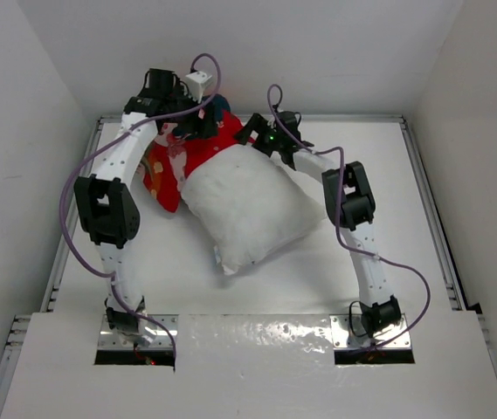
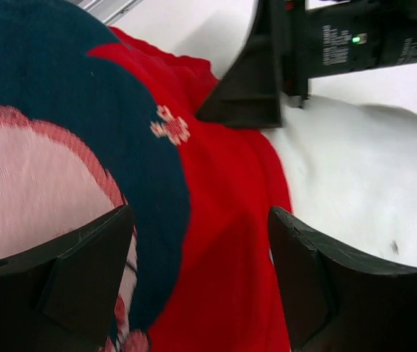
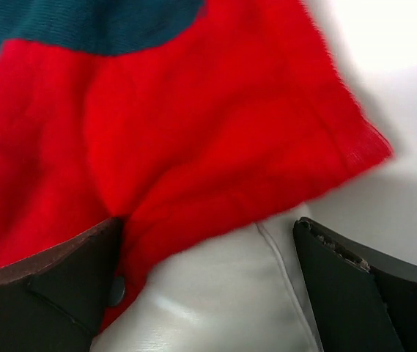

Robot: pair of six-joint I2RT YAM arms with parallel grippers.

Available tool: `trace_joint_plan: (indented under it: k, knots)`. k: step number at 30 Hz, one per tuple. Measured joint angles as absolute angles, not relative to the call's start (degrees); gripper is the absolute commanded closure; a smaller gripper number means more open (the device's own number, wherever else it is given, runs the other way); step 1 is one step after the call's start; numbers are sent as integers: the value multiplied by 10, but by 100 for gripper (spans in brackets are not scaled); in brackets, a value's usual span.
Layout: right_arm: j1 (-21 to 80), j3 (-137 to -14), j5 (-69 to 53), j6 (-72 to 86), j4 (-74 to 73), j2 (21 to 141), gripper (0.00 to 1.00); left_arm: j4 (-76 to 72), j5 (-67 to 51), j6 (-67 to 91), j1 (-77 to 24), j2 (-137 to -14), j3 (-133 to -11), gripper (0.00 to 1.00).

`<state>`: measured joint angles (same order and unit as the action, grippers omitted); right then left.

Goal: Put the pillow into the pillowcase

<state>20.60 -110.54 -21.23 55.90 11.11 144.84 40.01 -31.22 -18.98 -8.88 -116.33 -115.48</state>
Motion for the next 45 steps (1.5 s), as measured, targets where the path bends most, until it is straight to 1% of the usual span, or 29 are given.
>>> trace_joint_plan:
  k: [1, 2, 3, 4, 8, 11, 14, 17, 20, 23, 26, 28, 31, 35, 36, 37, 38, 39, 40, 42, 45]
  knots:
    - [207, -1104, -236, 567, 125, 1448, 12, 402, -313, -190, -86, -1163, -1155, 29]
    - [207, -1103, -260, 573, 141, 1448, 46, 404, -314, -190, -82, -1163, -1156, 29]
    - [206, -1101, -293, 580, 167, 1448, 70, 408, -314, -191, -78, -1163, -1157, 29]
    - [206, -1091, -320, 588, 192, 1444, 100, 414, -314, -192, -76, -1163, -1160, 29]
    - [201, -1006, -369, 601, 235, 1392, 100, 428, -315, -192, -66, -1161, -1172, 29]
    - [191, -944, -378, 602, 236, 1345, 100, 431, -316, -192, -56, -1153, -1179, 28]
    - [171, -900, -360, 585, 204, 1289, 100, 433, -315, -194, -39, -1135, -1183, 28]
    - [134, -900, -328, 552, 145, 1236, 100, 430, -315, -195, -12, -1115, -1189, 28]
    - [88, -953, -280, 491, 48, 1193, 100, 426, -314, -196, 12, -1097, -1190, 28]
    - [52, -1088, -215, 390, -80, 1179, 100, 422, -311, -197, 34, -1084, -1196, 28]
    - [39, -1217, -157, 288, -171, 1173, 100, 418, -312, -196, 39, -1081, -1197, 28]
    - [53, -1260, -121, 223, -205, 1159, 100, 418, -314, -193, 39, -1081, -1197, 28]
    - [141, -1249, -34, 87, -241, 1106, 100, 415, -319, -187, 39, -1081, -1198, 28]
    - [324, -1079, 53, 10, -180, 1045, 100, 413, -315, -181, 46, -1080, -1200, 28]
    - [376, -1016, 70, 11, -142, 1041, 99, 415, -310, -182, 49, -1080, -1200, 27]
    - [421, -958, 83, 16, -111, 1042, 87, 415, -304, -183, 52, -1079, -1200, 24]
    - [459, -909, 92, 22, -88, 1049, 40, 417, -298, -188, 55, -1077, -1199, 23]
    - [495, -864, 92, 34, -67, 1062, 6, 420, -292, -194, 58, -1075, -1199, 22]
    - [522, -832, 83, 44, -51, 1077, 1, 422, -287, -202, 60, -1071, -1195, 22]
    - [573, -800, 56, 57, -51, 1118, 1, 427, -283, -222, 62, -1058, -1178, 21]
    - [610, -801, 24, 49, -46, 1140, 1, 439, -291, -251, 64, -1042, -1147, 22]
